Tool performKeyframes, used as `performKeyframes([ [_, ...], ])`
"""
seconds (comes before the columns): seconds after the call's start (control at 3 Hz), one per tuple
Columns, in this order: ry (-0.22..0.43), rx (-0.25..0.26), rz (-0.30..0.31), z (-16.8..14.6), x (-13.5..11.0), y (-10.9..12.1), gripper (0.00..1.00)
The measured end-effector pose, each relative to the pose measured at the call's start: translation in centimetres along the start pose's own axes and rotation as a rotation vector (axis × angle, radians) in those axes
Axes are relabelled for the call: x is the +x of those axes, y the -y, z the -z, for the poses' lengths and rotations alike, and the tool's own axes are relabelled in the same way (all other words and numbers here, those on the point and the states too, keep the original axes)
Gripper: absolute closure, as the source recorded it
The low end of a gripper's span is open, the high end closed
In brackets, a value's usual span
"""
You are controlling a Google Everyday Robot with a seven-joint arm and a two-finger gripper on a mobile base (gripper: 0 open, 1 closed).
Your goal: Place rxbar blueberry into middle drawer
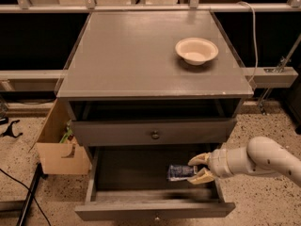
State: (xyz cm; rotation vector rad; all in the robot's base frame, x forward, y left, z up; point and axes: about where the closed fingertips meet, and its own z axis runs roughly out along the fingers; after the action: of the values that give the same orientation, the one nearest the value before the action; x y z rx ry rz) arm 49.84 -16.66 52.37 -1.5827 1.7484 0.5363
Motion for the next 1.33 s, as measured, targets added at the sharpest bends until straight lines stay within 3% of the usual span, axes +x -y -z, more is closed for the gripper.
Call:
performKeyframes([
  [0.33, 0.032, -0.031, 0.001, -5.7, 3.1, -1.1, 1.0],
  [1.33, 0.082, -0.025, 0.014, -11.2, 3.5, 0.3, 1.0],
])
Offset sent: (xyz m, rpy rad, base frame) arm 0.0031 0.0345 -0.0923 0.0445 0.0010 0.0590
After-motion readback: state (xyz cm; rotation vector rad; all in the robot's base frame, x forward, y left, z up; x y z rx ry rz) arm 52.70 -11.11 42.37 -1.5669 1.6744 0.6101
